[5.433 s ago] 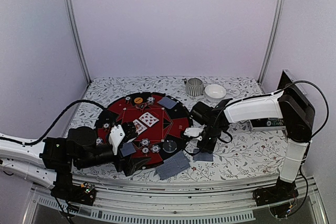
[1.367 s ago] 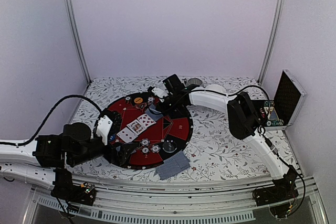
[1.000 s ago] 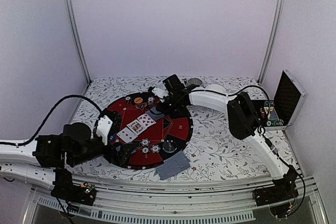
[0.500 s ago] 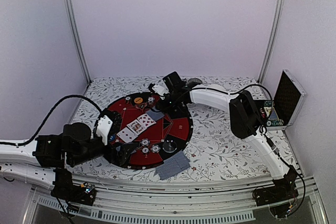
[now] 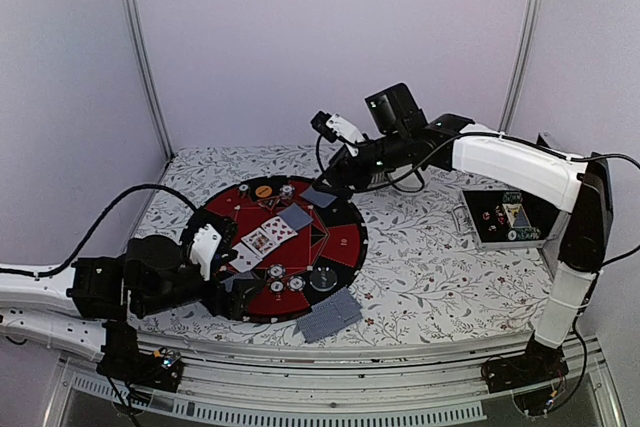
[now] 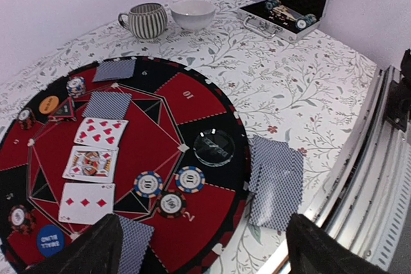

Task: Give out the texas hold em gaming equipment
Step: Pick up the poker card from the face-down deck piles.

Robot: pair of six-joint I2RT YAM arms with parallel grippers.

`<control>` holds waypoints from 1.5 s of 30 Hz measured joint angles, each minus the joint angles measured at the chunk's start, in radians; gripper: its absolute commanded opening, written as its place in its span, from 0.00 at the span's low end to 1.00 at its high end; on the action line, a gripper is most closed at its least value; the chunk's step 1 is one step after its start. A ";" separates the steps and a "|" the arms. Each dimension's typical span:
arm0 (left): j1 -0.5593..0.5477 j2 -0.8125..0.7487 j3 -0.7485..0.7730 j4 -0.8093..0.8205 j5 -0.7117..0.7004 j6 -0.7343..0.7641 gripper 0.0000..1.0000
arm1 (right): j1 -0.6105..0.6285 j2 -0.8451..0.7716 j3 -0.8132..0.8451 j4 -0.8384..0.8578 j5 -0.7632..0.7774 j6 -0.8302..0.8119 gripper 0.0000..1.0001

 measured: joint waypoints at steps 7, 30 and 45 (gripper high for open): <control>0.001 0.153 -0.023 0.119 0.169 -0.206 0.65 | 0.018 -0.161 -0.357 0.044 -0.137 0.238 0.39; 0.136 0.684 -0.093 0.520 0.517 -0.491 0.69 | 0.097 -0.045 -0.726 0.303 -0.312 0.589 0.15; 0.159 0.832 -0.032 0.639 0.674 -0.470 0.54 | 0.097 0.000 -0.743 0.323 -0.321 0.606 0.13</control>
